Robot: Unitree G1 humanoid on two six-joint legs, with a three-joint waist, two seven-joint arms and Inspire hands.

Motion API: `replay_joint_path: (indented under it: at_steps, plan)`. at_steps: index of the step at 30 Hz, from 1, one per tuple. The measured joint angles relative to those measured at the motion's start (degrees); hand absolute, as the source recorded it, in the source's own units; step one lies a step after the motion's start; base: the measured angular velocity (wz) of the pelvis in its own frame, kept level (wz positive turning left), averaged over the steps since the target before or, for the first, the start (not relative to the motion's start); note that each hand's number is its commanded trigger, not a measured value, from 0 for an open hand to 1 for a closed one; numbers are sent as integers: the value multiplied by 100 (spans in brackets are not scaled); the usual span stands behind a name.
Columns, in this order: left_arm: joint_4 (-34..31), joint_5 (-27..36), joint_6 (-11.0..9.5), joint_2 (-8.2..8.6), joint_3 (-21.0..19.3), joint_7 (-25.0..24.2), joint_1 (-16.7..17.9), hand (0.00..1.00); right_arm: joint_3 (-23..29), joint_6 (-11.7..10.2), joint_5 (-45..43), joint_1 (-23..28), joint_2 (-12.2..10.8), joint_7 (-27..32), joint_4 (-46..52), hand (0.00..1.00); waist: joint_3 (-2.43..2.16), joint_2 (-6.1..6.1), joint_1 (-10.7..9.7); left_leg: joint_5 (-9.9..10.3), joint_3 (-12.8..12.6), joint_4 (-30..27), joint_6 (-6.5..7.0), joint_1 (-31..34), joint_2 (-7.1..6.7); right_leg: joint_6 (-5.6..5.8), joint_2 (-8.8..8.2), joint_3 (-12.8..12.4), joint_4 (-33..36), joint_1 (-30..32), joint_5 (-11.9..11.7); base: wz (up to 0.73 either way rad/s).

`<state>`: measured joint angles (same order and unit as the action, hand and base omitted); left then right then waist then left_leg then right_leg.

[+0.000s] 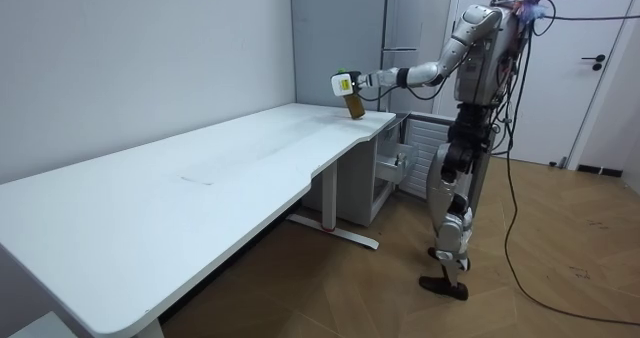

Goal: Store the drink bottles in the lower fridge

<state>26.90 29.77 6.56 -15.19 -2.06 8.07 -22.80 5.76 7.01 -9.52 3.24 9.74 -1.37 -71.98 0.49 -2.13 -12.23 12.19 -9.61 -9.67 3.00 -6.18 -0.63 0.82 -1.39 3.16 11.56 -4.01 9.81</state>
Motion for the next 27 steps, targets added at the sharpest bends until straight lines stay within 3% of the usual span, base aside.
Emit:
replay_joint_path:
  at_steps: [13, 20, 25, 27]
  plan:
    - [101, 222, -1, 31, -11, -332, -1, 100, -5, 14, -261, 38, -4, -5, -108, 0, 8, -13, 8, 1, 20, 23, 0, -28, 3, 0, 13, -4, 14, -6, 0, 0]
    - [-83, 49, -1, 281, 11, -248, 5, 100, -20, -13, 77, -16, -67, 153, 77, 0, 0, -4, 128, 1, 22, 24, 0, -32, 0, 0, 4, 28, 10, 8, 0, -1]
    - [-267, 17, -1, 489, 241, -204, 19, 100, -328, -223, 551, -33, -91, 259, 322, 0, -3, 25, 257, -1, 37, 22, 0, -28, 1, 0, 1, 27, 6, 2, 0, 0]
    - [-697, -61, -2, 571, 385, -202, 222, 100, -478, -262, 764, -29, -113, 282, 457, 0, -1, 70, 325, -1, 26, 14, 0, -13, 1, 0, 1, 21, 6, 12, 0, 0]
